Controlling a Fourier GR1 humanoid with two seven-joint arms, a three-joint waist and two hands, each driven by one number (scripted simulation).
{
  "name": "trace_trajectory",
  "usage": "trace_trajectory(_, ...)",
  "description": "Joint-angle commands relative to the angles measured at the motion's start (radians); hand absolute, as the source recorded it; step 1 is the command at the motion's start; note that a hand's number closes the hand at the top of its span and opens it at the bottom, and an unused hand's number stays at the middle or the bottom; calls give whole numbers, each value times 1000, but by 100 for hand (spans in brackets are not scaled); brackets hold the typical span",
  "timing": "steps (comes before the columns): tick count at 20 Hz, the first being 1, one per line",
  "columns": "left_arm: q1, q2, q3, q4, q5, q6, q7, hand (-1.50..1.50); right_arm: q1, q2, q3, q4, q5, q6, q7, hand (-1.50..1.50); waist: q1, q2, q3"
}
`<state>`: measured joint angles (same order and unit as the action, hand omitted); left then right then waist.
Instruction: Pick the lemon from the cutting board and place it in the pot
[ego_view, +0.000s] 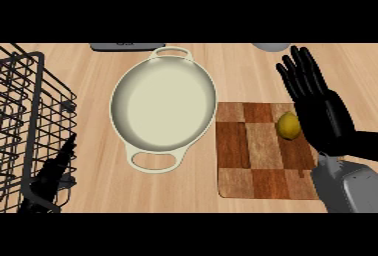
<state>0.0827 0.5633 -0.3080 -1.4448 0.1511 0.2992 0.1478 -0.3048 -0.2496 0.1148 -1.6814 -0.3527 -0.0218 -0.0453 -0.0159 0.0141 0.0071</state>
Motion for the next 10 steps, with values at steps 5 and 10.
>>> trace_trajectory(5,19,-48,256,-46,72,-106,-45,0,256,-53,-230,206,87,-336,165,150,-66,-14,3)
trace_trajectory(10,74,-108,326,-81,98,-173,-2,0,376,-281,-259,279,434,-518,112,-150,-93,-16,-9)
